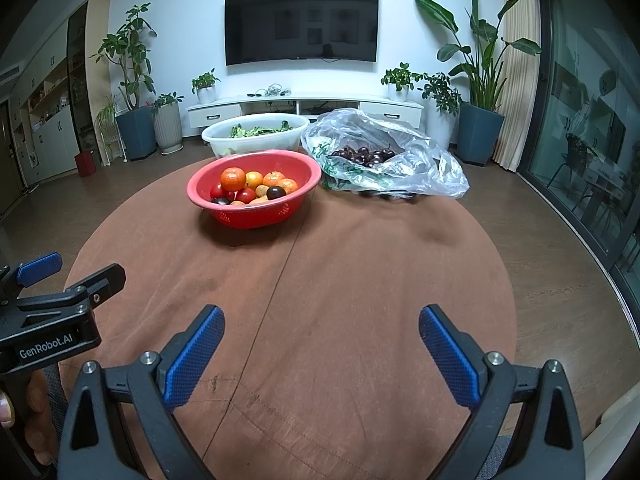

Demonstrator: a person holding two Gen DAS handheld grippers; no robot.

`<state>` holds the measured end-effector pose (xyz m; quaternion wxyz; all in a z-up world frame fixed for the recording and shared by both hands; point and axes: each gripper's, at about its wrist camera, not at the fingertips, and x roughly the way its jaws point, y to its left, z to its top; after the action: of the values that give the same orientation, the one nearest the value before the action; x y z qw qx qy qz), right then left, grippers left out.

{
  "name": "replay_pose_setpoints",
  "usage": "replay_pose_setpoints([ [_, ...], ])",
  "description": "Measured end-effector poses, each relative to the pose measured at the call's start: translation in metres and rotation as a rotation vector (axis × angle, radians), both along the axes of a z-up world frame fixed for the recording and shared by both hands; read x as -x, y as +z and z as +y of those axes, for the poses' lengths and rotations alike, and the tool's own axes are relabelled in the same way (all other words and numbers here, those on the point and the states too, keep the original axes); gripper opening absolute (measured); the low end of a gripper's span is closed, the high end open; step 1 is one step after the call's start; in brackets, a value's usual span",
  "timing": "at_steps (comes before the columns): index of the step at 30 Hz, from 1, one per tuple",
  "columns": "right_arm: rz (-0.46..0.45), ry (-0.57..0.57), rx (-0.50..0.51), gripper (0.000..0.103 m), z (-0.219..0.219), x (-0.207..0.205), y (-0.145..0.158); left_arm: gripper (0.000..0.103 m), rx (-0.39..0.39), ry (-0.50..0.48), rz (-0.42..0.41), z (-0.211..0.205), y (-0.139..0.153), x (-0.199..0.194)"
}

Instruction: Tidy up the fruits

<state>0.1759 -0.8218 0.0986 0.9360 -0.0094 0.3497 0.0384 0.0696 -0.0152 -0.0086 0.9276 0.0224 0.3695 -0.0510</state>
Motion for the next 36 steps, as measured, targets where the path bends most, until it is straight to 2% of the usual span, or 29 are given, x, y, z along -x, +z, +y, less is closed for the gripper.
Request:
replay_pose_setpoints([
  [36,0.006,0.002,0.001,0.100,-0.0005,0.0018,0.0011,0.103,-0.006,0.004,0.007,-0.0005,-0.0079,0.0023],
])
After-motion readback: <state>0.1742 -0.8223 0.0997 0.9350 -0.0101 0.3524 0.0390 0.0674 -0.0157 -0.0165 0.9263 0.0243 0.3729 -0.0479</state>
